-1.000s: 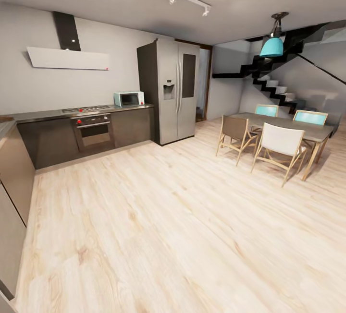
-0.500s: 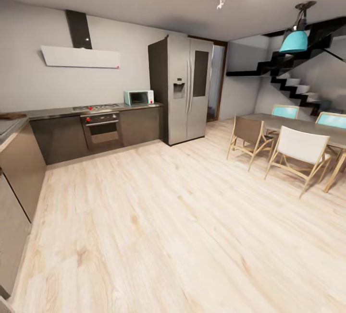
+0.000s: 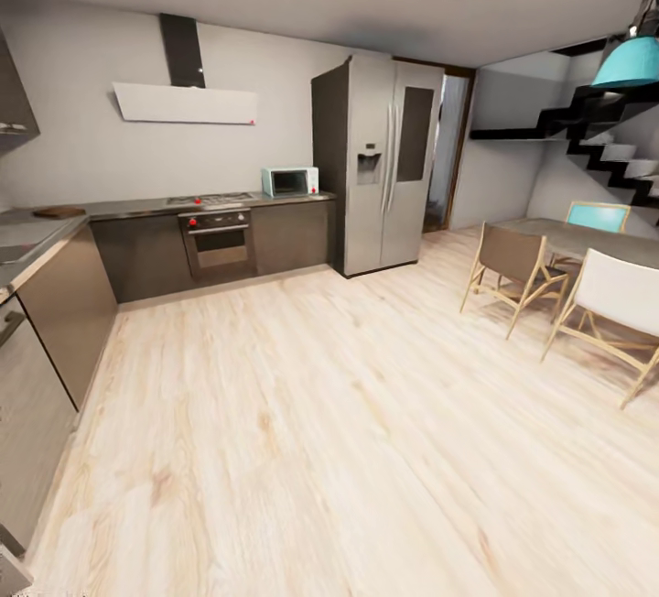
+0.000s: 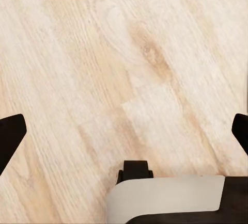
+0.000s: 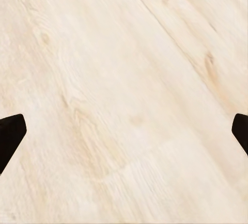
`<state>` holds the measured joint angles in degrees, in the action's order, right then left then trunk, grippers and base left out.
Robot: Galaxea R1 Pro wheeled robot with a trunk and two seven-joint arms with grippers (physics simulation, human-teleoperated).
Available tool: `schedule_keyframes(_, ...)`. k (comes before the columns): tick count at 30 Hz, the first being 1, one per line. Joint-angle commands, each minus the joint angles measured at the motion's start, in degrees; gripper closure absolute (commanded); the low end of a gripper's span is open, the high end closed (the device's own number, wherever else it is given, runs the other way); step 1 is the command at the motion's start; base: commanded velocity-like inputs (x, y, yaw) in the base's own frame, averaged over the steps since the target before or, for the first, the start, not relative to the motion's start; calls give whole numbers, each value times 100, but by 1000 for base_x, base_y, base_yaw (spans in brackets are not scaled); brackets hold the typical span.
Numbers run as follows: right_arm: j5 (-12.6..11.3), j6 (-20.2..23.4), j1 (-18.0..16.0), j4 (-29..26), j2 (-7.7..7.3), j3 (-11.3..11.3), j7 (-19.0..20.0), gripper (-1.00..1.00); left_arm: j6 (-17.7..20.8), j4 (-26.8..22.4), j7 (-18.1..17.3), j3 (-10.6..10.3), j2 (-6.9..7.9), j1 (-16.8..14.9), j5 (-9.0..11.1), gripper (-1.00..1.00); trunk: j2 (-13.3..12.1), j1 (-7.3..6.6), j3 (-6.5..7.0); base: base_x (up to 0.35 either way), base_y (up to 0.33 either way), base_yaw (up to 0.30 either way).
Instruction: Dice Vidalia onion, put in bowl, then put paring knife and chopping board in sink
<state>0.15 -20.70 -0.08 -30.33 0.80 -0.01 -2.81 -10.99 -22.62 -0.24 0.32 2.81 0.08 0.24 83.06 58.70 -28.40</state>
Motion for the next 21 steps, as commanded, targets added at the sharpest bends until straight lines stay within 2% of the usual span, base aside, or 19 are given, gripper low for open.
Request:
schedule_keyframes(1, 2, -13, -1, 0, 1, 1, -17, -100, -9, -6, -3, 3, 0, 1, 2, -100, 2, 3, -10, 246, -240, 237)
schedule_keyframes(21, 2, -13, -1, 0, 4, 1, -17, -100, -9, -6, -3, 3, -8, 1, -6, -100, 2, 3, -108, 245, -240, 246)
